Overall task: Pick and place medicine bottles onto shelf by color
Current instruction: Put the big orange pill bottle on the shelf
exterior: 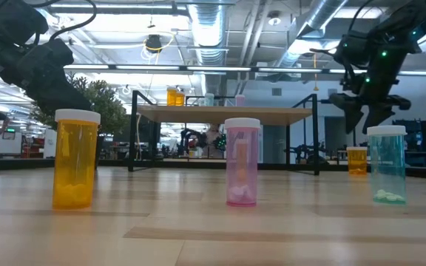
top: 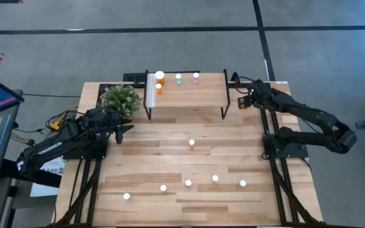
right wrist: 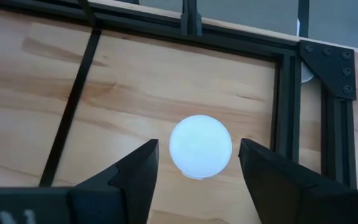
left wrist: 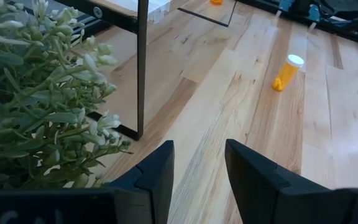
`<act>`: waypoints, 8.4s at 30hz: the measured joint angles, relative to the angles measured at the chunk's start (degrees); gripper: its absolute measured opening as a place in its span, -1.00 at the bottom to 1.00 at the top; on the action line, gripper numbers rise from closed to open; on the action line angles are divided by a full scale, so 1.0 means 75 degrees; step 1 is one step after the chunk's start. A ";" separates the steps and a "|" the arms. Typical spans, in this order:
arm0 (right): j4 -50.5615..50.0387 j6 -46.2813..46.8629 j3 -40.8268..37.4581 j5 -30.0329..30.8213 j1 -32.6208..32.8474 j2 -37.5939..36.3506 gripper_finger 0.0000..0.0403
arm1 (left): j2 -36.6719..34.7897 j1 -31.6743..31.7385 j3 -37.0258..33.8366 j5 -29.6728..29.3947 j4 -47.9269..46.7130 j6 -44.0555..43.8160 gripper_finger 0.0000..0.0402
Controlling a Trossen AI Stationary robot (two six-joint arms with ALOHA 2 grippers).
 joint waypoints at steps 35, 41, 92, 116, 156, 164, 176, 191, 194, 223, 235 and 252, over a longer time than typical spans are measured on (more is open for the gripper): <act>0.0844 0.1233 -0.0009 0.0056 -0.0101 0.2126 0.57 | 0.0000 0.0001 0.0000 -0.0002 -0.0001 0.0000 -0.35; 0.0870 0.1204 -0.0009 0.0183 -0.0101 0.2126 0.36 | -0.0001 -0.0001 0.0000 -0.0003 -0.0001 0.0000 -0.35; 0.1225 -0.0221 0.3133 0.0050 0.1295 0.0600 0.10 | -0.0001 -0.0001 0.0000 -0.0003 -0.0002 0.0000 -0.35; 0.0007 -0.1687 0.5625 -0.1081 0.1257 0.4032 0.12 | -0.0002 -0.0002 0.0000 -0.0003 -0.0002 0.0000 -0.35; -0.0240 -0.1801 0.5625 -0.1443 0.1476 0.4125 0.27 | 0.0000 0.0001 0.0000 -0.0003 -0.0002 0.0000 -0.35; -0.0237 -0.1801 0.5625 -0.1451 0.1473 0.4124 0.27 | 0.0000 -0.0001 0.0000 -0.0003 0.0001 0.0000 -0.35; 0.0033 -0.2055 0.5622 -0.1445 0.1476 0.4122 0.27 | 0.0000 -0.0002 0.0000 -0.0003 0.0000 0.0000 -0.35; 0.0054 -0.2224 0.5622 -0.1433 0.1450 0.4119 0.27 | 0.0000 -0.0001 0.0000 -0.0001 -0.0002 0.0000 -0.35; -0.0009 -0.2451 0.5622 -0.1430 0.1452 0.4119 0.27 | 0.0000 -0.0002 0.0000 0.0000 0.0000 0.0000 -0.35; 0.0211 -0.3174 0.5616 -0.1427 0.1596 0.4116 0.27 | 0.0000 0.0001 0.0000 -0.0003 -0.0001 0.0000 -0.35; 0.0180 -0.3090 0.5616 -0.1428 0.1440 0.4116 0.27 | -0.0001 -0.0001 0.0000 -0.0003 -0.0001 0.0000 -0.35; 0.0308 -0.2669 0.5304 -0.1433 0.1298 0.4125 0.27 | 0.0000 0.0001 0.0000 -0.0003 0.0001 0.0000 -0.35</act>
